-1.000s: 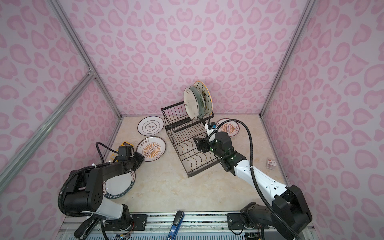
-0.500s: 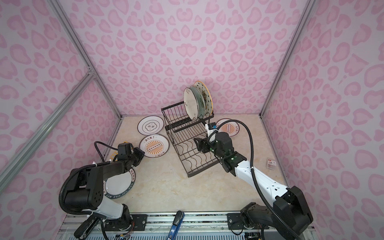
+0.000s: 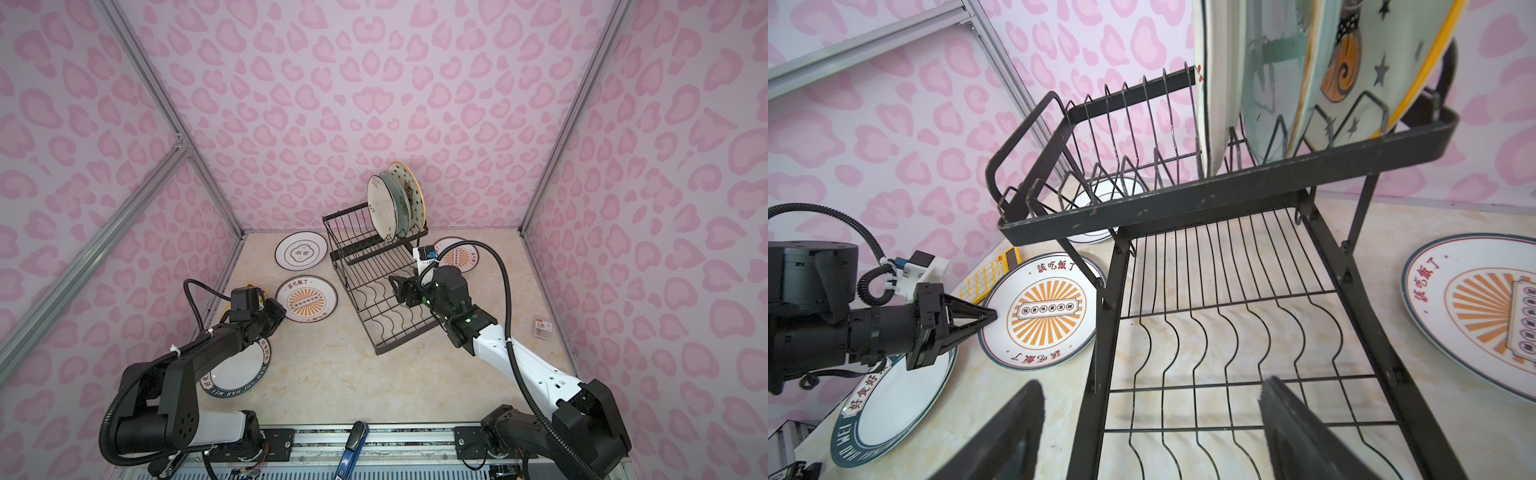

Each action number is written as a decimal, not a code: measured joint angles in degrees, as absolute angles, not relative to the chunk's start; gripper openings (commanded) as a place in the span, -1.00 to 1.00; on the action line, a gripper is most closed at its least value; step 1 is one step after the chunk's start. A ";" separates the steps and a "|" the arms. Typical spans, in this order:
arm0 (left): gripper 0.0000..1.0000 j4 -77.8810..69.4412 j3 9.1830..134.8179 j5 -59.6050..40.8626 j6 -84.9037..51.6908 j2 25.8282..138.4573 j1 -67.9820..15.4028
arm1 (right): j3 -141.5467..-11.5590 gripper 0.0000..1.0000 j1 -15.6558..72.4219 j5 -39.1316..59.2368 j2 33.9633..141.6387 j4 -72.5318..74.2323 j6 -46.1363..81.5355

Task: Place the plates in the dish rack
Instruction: 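Lower the left gripper onto the orange sunburst plate's rim, then lift the sunburst plate upright with the left gripper while the right approaches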

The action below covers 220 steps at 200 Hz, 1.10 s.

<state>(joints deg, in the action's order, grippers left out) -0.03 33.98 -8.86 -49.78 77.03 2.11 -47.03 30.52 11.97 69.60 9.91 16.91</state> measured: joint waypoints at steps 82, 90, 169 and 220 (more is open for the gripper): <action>-0.92 21.10 40.27 -9.91 -40.27 62.43 2.37 | -47.03 0.63 30.52 12.38 70.22 9.91 18.44; -0.92 22.85 41.71 -10.98 -39.18 62.13 2.52 | -47.03 0.63 30.55 12.53 70.52 9.91 18.63; -0.92 30.70 49.08 -24.53 -29.04 61.65 2.57 | -47.68 0.63 30.63 16.36 74.30 10.15 23.22; -0.92 29.67 47.48 -33.93 -26.52 59.31 2.33 | -47.75 0.63 30.96 21.69 77.80 13.32 28.91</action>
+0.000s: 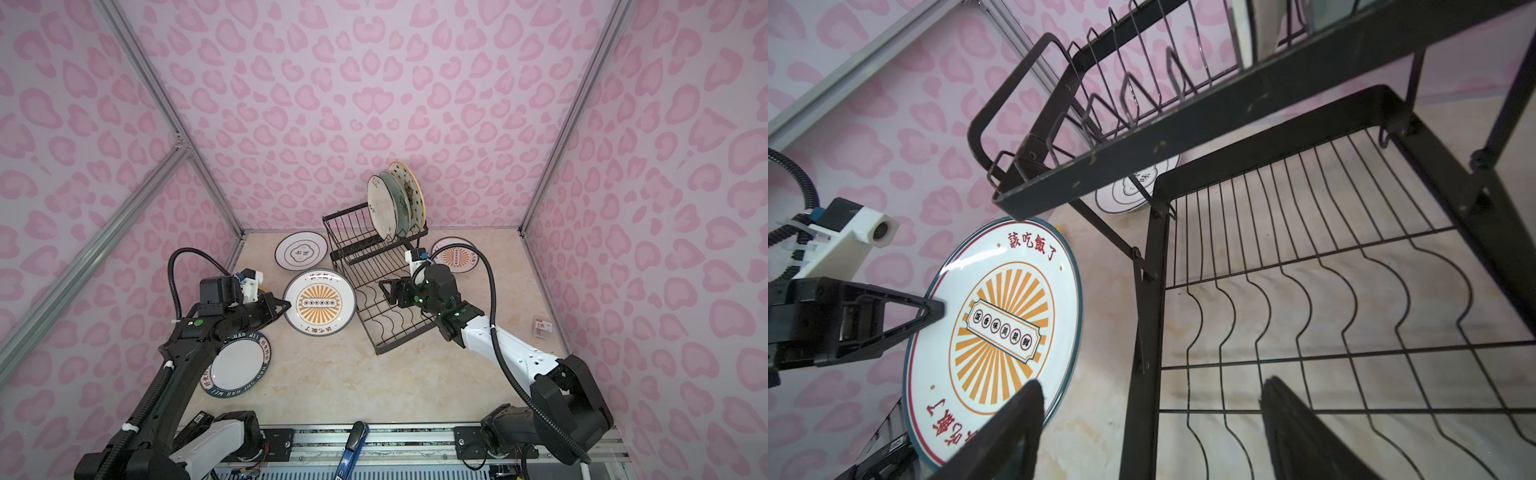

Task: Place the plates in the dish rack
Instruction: 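Lift the sunburst plate upright with the left gripper while the right approaches, then close the right gripper on the sunburst plate's rim beside the left gripper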

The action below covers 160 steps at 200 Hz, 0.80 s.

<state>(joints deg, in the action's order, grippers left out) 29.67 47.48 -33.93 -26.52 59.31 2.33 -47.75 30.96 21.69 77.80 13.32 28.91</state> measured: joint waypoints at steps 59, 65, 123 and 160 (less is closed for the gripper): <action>-0.92 25.93 46.50 -40.60 -25.93 58.37 -0.21 | -49.36 0.62 32.40 27.11 79.29 15.97 33.89; -0.92 25.28 46.50 -40.77 -25.96 58.37 -0.80 | -49.47 0.60 32.58 27.44 79.61 16.05 33.91; -0.92 19.59 46.63 -41.67 -27.81 59.64 -5.72 | -51.00 0.37 34.11 30.39 81.76 16.82 35.42; -0.93 15.00 46.65 -41.56 -29.15 60.97 -8.19 | -51.27 0.06 34.13 31.83 82.54 16.97 35.90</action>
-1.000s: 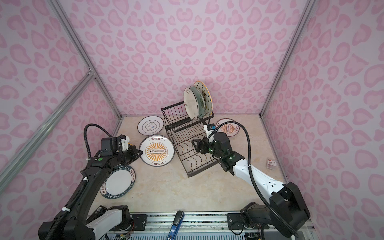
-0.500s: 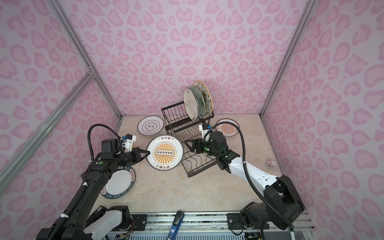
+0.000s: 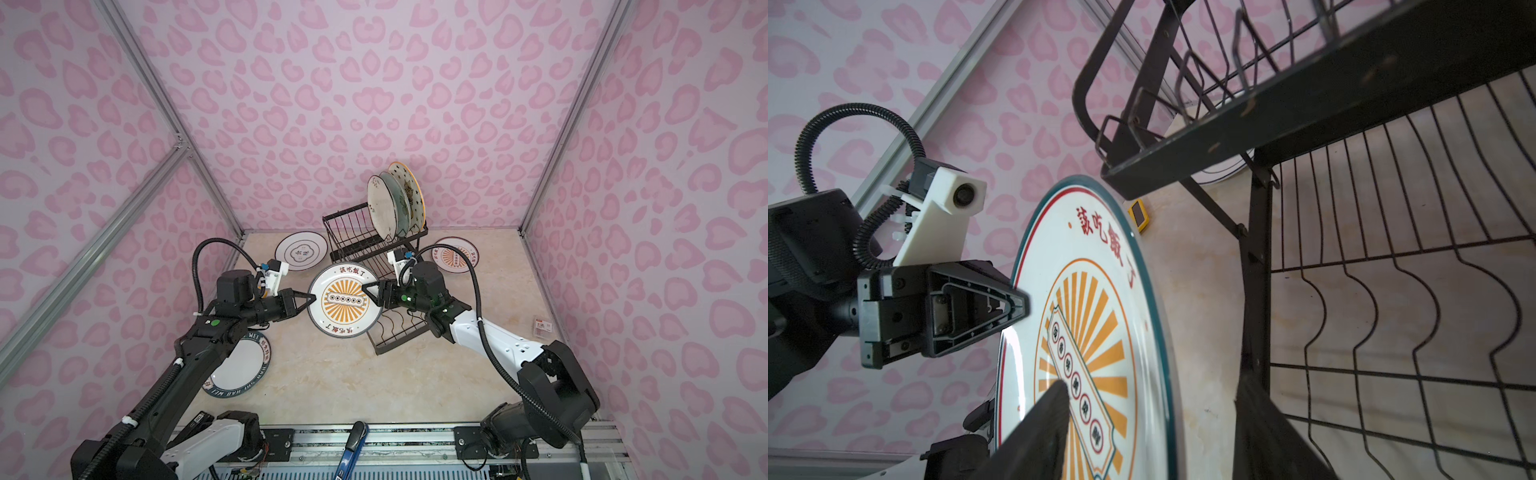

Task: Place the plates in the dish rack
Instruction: 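Close the right gripper on the sunburst plate's rim beside the left gripper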

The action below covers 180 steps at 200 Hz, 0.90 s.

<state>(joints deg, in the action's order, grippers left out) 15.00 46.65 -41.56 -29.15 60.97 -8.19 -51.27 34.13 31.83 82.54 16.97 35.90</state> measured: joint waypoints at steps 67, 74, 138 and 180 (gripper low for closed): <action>-0.93 12.73 47.57 -38.06 -28.95 60.97 -10.24 | -50.78 -0.47 34.11 34.50 82.74 18.65 37.93; -0.93 12.75 47.57 -37.60 -28.95 60.73 -10.35 | -50.78 -0.51 34.11 34.52 82.78 18.65 37.95; -0.93 12.47 47.51 -35.68 -28.91 59.00 -10.35 | -50.78 -0.74 34.00 36.29 82.91 20.73 40.10; -0.93 12.14 47.37 -34.94 -28.14 58.63 -10.33 | -50.78 -0.95 33.82 37.52 83.02 22.79 43.48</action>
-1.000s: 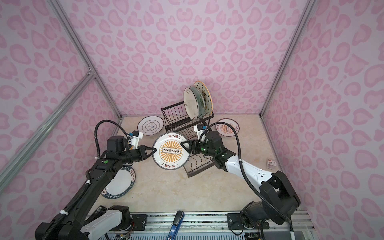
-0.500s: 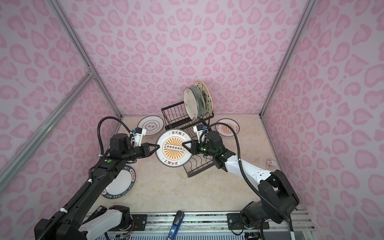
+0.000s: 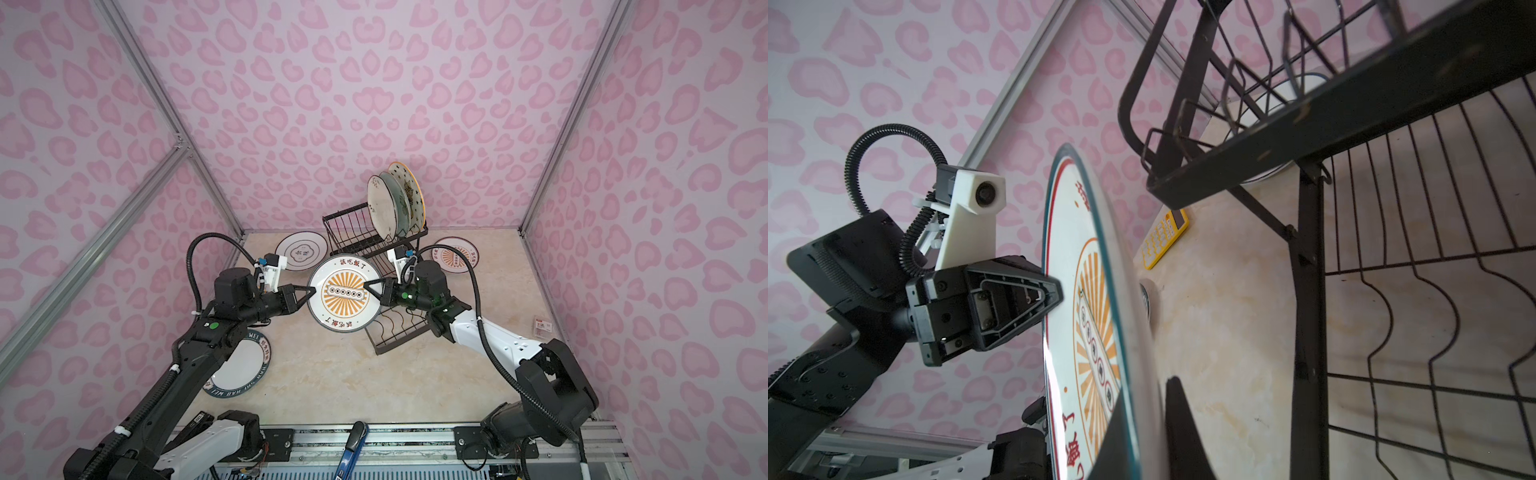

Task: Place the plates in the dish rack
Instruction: 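Close the right gripper on the sunburst plate's rim beside the left gripper, then carry the sunburst plate toward the rack with the right gripper while the left releases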

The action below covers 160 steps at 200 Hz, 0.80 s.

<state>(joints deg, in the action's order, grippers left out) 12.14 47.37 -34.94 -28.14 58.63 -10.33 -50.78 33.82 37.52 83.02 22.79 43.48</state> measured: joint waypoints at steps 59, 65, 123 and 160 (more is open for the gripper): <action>-0.93 12.10 47.35 -34.65 -28.10 58.50 -10.52 | -50.78 -1.00 33.76 37.98 83.02 22.85 43.97; -0.93 12.10 47.37 -34.65 -28.10 58.50 -10.52 | -50.78 -1.00 33.76 37.98 83.02 22.85 43.99; -0.32 12.05 47.48 -33.58 -28.73 59.09 -10.76 | -49.65 -1.00 33.98 38.59 81.82 22.70 42.35; 0.00 12.08 47.88 -33.61 -28.73 59.64 -10.76 | -48.77 -1.00 33.23 37.93 80.53 22.68 41.36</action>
